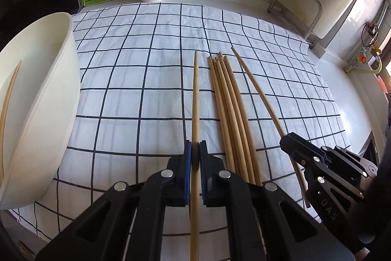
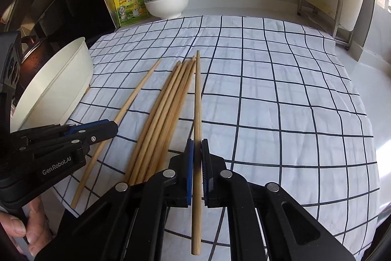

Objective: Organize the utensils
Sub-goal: 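Lift both held chopsticks and carry them over the cream basin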

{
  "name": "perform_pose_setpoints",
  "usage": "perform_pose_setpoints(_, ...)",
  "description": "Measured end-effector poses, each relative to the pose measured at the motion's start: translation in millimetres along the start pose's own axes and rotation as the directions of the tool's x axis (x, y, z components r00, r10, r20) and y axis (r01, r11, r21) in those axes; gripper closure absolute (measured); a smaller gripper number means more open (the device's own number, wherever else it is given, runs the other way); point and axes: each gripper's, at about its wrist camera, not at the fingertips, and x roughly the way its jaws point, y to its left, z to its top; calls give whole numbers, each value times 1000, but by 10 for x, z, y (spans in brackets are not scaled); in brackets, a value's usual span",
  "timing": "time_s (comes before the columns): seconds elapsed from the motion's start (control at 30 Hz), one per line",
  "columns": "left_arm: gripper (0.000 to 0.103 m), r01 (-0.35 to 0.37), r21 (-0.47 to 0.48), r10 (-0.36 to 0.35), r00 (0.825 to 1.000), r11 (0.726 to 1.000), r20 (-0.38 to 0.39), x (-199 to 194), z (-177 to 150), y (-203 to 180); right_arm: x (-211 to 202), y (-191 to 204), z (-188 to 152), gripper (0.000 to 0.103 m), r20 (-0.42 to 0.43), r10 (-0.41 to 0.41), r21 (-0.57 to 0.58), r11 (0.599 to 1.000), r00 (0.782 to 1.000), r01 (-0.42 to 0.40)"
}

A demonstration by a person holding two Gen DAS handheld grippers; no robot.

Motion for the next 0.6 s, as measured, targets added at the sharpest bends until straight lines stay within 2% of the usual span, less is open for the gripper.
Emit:
perform_pose_setpoints(0.17, 96, 10, -7, -9, 998, 1000, 61, -306, 60, 85, -156, 201, 164, 97, 43, 40, -20, 999, 998, -39)
perform_pose_setpoints(0.3, 96, -13, -23, 16, 992, 1000, 124, -579, 160, 256, -242, 458, 363, 97, 79, 84, -55, 995, 993, -80)
perform_pose_setpoints(0.47, 96, -56, -70, 70, 976, 996, 206, -919, 254, 644, -231, 900, 635, 97, 102, 151, -116, 983, 983, -139)
perform_pose_setpoints(0.6, 95, -99, -122, 126, 962, 988, 243, -1109, 285, 1041, -115, 1279, 812, 97, 93, 207, -154, 969, 974, -192)
